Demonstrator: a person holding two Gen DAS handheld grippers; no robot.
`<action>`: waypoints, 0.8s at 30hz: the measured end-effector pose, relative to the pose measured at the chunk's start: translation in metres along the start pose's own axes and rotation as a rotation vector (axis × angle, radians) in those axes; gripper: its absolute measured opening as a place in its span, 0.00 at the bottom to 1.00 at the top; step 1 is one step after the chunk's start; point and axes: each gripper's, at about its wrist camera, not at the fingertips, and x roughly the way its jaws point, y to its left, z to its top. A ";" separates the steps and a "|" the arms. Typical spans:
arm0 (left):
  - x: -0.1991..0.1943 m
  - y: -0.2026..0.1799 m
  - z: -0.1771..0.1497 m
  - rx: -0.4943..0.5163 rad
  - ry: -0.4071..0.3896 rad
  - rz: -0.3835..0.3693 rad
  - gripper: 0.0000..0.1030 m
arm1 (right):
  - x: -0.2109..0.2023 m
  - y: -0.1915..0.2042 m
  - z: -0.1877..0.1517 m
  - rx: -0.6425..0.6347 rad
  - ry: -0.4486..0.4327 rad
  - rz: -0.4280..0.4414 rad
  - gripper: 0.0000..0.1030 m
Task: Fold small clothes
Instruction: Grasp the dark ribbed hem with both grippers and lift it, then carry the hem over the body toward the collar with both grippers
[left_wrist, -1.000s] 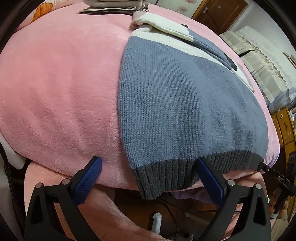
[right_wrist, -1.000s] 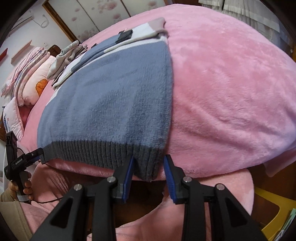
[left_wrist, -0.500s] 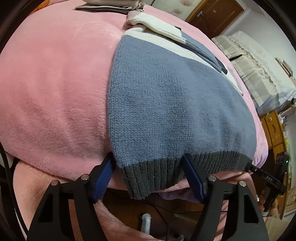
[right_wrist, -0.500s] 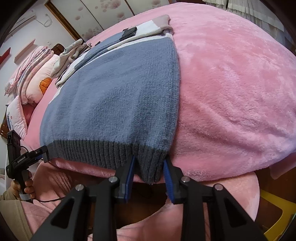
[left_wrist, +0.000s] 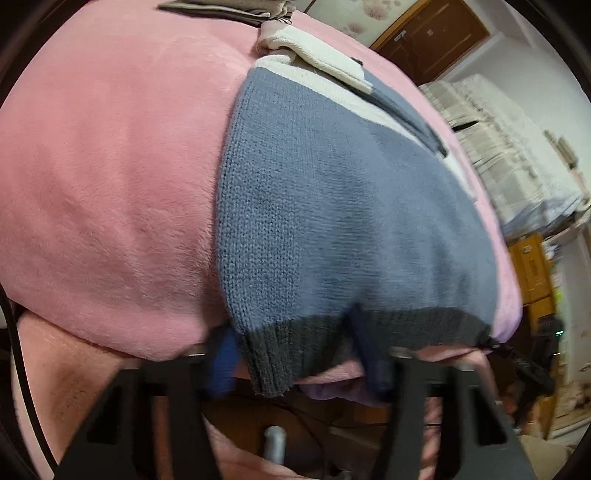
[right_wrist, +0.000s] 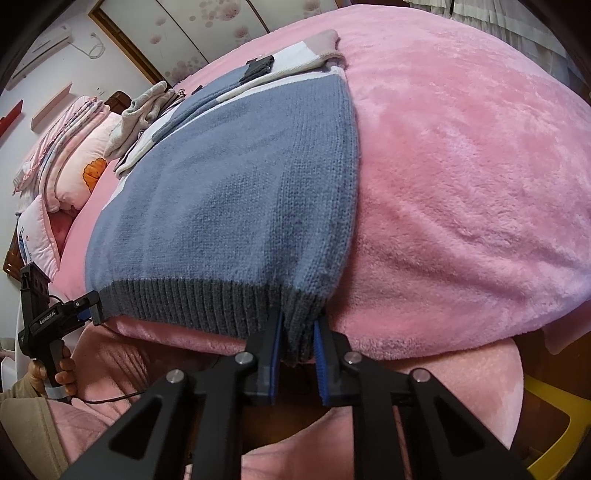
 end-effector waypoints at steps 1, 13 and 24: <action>-0.001 0.001 0.000 -0.007 -0.003 -0.019 0.28 | -0.001 0.001 0.000 -0.002 -0.003 -0.001 0.12; -0.033 -0.013 0.012 0.024 -0.017 -0.079 0.13 | -0.040 0.017 0.005 -0.062 -0.087 0.020 0.10; -0.079 -0.055 0.067 -0.054 -0.205 -0.250 0.12 | -0.098 0.047 0.071 -0.057 -0.267 0.199 0.09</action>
